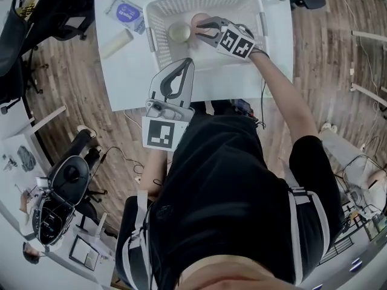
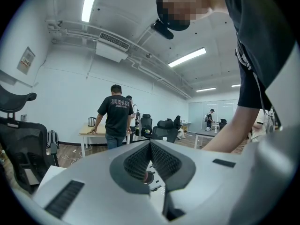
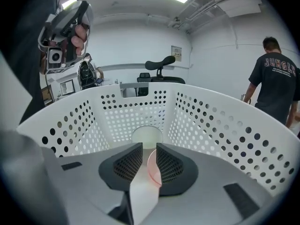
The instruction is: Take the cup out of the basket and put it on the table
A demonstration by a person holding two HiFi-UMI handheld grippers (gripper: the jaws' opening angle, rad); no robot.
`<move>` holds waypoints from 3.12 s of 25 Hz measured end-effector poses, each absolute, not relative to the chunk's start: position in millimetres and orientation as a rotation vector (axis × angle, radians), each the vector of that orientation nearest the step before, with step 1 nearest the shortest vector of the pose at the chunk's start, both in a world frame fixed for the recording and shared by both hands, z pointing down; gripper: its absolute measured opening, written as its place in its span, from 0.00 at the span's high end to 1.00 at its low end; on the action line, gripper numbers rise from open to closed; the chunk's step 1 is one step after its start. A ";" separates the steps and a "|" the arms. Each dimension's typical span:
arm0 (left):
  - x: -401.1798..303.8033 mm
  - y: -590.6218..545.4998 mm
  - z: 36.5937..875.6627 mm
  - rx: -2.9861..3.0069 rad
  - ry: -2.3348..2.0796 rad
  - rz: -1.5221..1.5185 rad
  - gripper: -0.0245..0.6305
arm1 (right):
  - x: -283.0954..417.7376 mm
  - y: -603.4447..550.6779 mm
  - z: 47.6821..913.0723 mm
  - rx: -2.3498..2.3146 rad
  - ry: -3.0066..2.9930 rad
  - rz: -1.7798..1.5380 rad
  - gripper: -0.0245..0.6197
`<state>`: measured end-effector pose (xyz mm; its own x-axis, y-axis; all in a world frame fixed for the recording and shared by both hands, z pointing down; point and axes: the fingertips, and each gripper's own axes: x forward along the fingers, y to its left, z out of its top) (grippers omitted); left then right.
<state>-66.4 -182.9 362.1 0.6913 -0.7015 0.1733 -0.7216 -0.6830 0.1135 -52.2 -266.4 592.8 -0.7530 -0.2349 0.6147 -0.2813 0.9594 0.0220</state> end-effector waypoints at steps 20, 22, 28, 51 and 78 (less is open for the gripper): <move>-68.9 -184.2 366.7 2.722 -1.155 0.177 0.93 | -47.4 -266.3 626.2 0.319 -2.327 0.066 0.83; -68.3 -183.9 367.1 2.722 -1.153 0.177 0.93 | -48.2 -264.0 629.6 0.303 -2.315 0.054 0.83; -67.5 -182.8 365.8 2.720 -1.152 0.179 0.93 | -43.4 -265.9 634.3 0.306 -2.282 0.027 0.88; -68.7 -173.5 359.5 2.722 -1.156 0.158 0.93 | -39.0 -275.0 595.6 0.381 -2.304 0.002 0.90; -69.1 -138.0 342.5 2.756 -1.188 0.165 0.93 | -21.9 -185.3 376.8 0.624 -2.550 -0.125 0.90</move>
<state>-69.1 -138.0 342.5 0.6831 -0.7140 0.1537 -0.7288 -0.6799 0.0810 -21.9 -185.3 376.8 -0.7656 -0.4542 0.4555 -0.4074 0.8904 0.2030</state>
